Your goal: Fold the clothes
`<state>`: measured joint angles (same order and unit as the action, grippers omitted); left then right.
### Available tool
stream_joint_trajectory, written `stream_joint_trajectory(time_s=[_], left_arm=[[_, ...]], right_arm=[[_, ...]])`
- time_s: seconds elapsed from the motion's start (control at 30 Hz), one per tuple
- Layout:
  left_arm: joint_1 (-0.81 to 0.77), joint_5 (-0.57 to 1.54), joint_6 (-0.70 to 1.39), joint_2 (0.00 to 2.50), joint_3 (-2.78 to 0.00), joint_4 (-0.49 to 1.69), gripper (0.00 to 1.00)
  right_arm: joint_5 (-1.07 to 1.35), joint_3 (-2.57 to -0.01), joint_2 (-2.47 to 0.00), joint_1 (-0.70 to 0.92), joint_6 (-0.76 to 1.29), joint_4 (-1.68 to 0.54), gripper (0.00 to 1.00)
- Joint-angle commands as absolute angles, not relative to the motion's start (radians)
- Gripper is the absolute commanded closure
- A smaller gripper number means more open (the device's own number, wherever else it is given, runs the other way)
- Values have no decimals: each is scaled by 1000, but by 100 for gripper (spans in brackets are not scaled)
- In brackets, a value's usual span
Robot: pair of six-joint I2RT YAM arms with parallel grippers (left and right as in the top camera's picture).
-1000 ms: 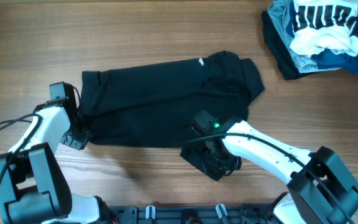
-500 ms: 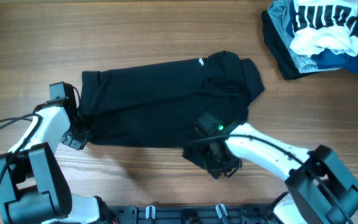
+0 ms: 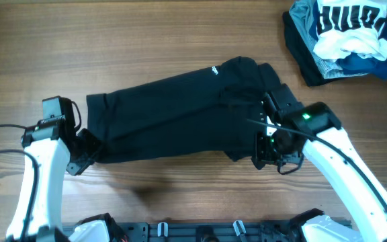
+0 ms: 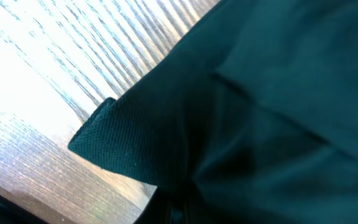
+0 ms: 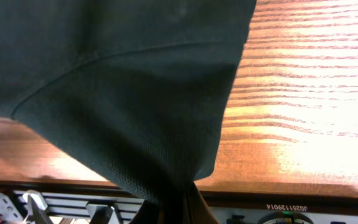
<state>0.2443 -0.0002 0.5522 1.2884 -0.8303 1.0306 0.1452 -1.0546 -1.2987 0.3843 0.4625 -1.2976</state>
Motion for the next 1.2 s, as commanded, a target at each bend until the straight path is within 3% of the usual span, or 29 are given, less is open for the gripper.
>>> stream_joint_trajectory(time_s=[0.0, 0.17, 0.3, 0.67, 0.7, 0.73, 0.77, 0.8, 0.83, 0.87, 0.9, 1.03, 1.17], left_arm=[[253, 3, 523, 1216, -832, 1020, 96], [253, 3, 524, 1227, -832, 835, 96], [253, 4, 524, 1228, -832, 705, 96], [253, 31, 524, 1493, -832, 451, 96], [253, 38, 524, 1535, -832, 423, 96], [253, 37, 524, 1562, -832, 406, 91], [253, 38, 524, 1586, -832, 391, 81], [253, 37, 524, 1616, -832, 374, 47], [253, 37, 523, 1631, -832, 368, 20], [253, 37, 522, 1637, -832, 365, 5], [254, 37, 504, 1636, -832, 360, 0], [254, 38, 442, 1591, -841, 395, 0], [254, 63, 225, 1570, -842, 455, 0]], right_arm=[[118, -1074, -1253, 378, 424, -1237, 96], [-80, -1074, -1337, 378, 416, -846, 96], [-91, -1074, -1467, 359, 308, -625, 96], [-42, -1076, -1746, 313, 219, -258, 95], [-41, -1076, -1752, 313, 217, -246, 91], [-41, -1076, -1755, 313, 216, -238, 79], [-41, -1076, -1757, 313, 212, -232, 60], [-44, -1076, -1757, 313, 209, -227, 27], [-46, -1076, -1756, 313, 209, -223, 11], [-45, -1077, -1756, 313, 209, -220, 1], [-45, -1083, -1756, 313, 210, -225, 0], [-44, -1168, -1725, 313, 204, -342, 0], [-14, -1249, -1709, 313, 144, -489, 0]])
